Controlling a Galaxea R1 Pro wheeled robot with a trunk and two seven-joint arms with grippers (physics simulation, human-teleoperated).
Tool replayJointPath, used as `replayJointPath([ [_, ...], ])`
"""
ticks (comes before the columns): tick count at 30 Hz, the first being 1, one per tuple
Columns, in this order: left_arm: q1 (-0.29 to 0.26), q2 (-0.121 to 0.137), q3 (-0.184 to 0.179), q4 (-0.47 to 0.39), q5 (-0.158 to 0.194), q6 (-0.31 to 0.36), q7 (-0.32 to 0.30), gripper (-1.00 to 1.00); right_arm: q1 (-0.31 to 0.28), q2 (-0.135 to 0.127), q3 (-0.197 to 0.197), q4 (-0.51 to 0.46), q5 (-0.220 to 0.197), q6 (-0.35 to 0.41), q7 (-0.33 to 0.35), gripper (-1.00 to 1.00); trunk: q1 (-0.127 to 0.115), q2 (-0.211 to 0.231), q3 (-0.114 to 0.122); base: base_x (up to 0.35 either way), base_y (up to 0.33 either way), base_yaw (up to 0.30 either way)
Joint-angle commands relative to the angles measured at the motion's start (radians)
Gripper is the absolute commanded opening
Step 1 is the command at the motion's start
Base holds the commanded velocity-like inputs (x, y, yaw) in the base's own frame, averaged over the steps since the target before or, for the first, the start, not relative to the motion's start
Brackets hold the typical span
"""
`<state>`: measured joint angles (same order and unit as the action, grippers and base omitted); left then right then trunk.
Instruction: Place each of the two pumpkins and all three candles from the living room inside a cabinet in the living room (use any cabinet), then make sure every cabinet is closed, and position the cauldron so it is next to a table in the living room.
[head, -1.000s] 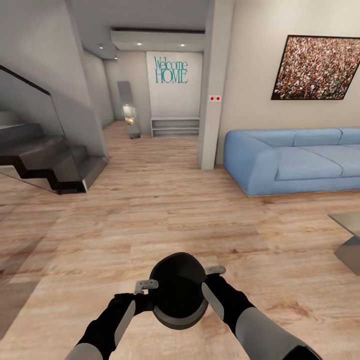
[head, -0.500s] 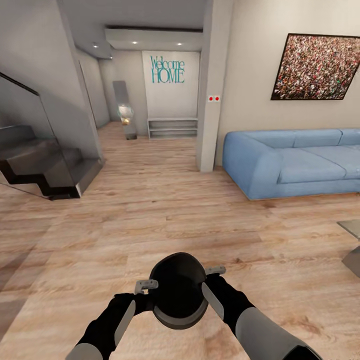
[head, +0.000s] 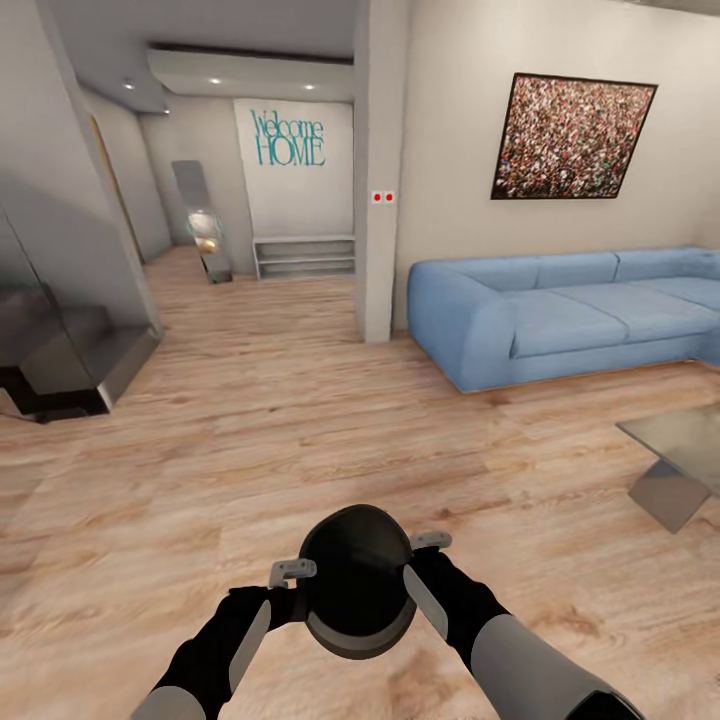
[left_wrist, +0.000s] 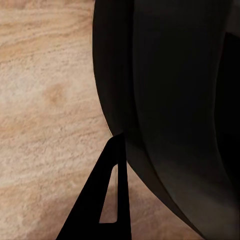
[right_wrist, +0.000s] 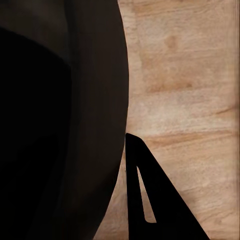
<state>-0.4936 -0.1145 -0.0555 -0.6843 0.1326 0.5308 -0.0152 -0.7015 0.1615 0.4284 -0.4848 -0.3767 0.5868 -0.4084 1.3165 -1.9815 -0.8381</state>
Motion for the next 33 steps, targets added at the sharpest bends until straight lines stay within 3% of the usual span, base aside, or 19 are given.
replayJointPath([
  [1, 0.000, -0.001, -0.002, -0.001, 0.038, 0.006, -0.002, -1.00, -0.001, 0.007, 0.008, -0.034, -0.034, -0.008, 0.016, -1.00, 0.000, -0.001, -0.001, 0.000, 0.000, -0.258],
  [33, 0.000, -0.001, -0.001, -0.006, 0.038, 0.006, -0.002, -1.00, -0.001, 0.009, 0.009, -0.034, -0.034, -0.008, 0.016, -1.00, 0.000, -0.001, 0.010, 0.000, 0.000, -0.258],
])
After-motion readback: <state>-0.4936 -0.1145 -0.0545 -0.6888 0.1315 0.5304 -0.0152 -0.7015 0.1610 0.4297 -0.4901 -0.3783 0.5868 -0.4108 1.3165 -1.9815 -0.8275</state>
